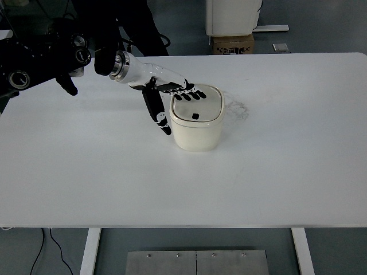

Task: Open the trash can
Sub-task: 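Lower the left hand onto the trash can lid, thumb along its side, then press the left fingers on the lid's black button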

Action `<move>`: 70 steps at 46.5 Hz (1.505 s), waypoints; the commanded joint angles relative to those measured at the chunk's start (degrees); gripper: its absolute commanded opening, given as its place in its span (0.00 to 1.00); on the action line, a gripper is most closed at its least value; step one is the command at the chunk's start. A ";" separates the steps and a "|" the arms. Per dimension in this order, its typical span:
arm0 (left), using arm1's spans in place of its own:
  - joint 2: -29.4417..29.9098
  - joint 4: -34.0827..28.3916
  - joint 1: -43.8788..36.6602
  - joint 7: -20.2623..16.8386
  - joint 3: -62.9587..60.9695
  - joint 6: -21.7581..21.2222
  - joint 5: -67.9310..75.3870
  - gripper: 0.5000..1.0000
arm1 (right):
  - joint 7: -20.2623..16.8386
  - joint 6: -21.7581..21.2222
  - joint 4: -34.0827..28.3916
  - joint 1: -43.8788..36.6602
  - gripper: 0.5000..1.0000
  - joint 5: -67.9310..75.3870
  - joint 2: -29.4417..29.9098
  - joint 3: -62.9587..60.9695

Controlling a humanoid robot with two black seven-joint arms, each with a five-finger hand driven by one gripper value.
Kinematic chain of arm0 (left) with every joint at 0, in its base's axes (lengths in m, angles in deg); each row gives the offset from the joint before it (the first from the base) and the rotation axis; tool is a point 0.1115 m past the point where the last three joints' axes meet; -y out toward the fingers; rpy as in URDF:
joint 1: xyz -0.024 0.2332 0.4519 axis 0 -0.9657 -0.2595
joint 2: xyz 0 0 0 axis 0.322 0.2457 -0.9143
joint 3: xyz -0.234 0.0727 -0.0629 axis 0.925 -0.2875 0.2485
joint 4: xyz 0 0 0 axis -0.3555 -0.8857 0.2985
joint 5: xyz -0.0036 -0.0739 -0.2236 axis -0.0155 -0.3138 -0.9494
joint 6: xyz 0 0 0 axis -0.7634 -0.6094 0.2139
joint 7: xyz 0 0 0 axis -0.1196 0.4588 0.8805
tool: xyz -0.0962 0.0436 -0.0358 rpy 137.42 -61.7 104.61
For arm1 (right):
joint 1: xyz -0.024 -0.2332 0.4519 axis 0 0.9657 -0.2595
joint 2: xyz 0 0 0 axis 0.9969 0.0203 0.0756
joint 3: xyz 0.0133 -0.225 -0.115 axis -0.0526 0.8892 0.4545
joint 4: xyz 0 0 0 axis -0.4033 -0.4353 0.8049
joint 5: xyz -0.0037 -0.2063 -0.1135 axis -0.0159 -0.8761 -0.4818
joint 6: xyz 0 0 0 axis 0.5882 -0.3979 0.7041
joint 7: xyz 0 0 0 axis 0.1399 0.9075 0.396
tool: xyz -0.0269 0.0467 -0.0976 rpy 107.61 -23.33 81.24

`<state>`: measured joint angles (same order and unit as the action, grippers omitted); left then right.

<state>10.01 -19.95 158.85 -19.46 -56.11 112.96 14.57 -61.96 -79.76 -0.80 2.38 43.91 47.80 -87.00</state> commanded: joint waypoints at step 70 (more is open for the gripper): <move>-1.40 1.03 -1.42 1.58 0.00 0.00 -0.37 1.00 | 0.00 0.00 -0.01 0.09 0.98 0.00 0.00 0.00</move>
<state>8.49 -18.84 157.12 -17.85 -56.11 112.95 14.45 -61.96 -79.76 -0.81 2.38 43.92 47.80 -87.00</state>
